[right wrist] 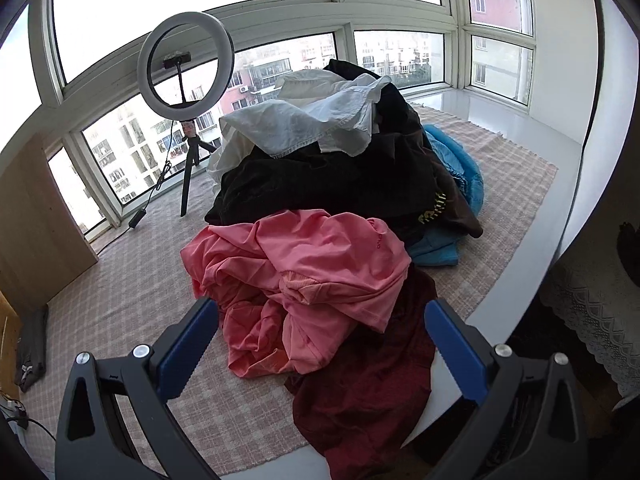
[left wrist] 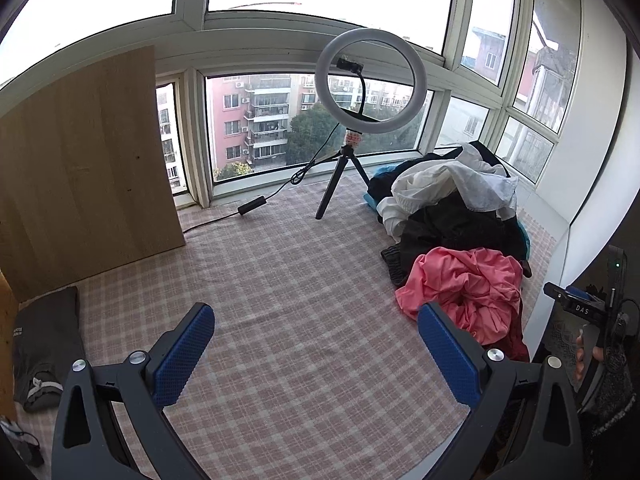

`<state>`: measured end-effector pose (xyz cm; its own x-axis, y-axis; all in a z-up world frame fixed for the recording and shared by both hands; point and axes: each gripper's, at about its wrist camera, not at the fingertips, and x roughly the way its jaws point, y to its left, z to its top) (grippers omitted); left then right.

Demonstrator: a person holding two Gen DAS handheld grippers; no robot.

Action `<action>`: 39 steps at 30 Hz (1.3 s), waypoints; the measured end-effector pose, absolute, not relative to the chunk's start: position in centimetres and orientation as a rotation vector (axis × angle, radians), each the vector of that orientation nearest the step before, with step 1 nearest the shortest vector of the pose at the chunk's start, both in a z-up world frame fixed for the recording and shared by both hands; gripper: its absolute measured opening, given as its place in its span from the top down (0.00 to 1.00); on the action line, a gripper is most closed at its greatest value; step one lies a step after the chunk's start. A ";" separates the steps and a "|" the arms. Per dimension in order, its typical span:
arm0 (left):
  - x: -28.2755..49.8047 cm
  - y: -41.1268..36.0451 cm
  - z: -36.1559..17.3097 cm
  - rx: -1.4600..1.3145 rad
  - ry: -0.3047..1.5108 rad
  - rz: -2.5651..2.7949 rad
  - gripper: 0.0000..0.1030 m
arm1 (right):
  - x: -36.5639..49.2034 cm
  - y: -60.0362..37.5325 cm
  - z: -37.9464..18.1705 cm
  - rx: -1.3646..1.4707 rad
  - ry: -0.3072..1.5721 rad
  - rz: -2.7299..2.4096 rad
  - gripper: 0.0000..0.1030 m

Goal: Fold clothes
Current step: 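Grasp the pink T-shirt with the right tool and pull it from the pile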

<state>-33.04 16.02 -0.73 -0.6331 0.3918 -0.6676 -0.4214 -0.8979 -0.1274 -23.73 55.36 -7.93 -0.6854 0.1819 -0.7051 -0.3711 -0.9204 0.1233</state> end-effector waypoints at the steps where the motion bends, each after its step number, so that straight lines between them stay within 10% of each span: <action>1: -33.4 16.2 -0.5 -1.010 0.051 2.509 0.01 | -24.9 56.5 -8.7 -1.101 0.360 2.602 0.00; 12: -38.2 18.5 -0.7 -1.193 -0.060 2.626 0.01 | -35.2 61.0 -16.4 -1.477 0.200 2.678 0.06; 14: -38.4 17.8 -1.0 -1.229 -0.076 2.652 0.01 | -35.4 61.2 -16.5 -1.520 0.227 2.754 0.77; 15: -38.3 17.5 -1.1 -1.243 -0.080 2.659 0.01 | -35.4 61.5 -16.2 -1.525 0.268 2.777 0.88; 24: -37.5 13.2 -1.3 -1.273 -0.081 2.688 0.01 | -30.8 61.8 -2.1 -1.063 0.844 3.121 0.92; 35: -34.1 1.1 2.1 -1.133 -0.169 2.864 0.01 | -35.3 36.0 15.3 -0.867 0.472 3.776 0.93; 39: -34.1 -4.0 2.0 -1.172 -0.169 2.959 0.01 | -43.1 23.6 9.2 -1.762 0.296 3.715 0.52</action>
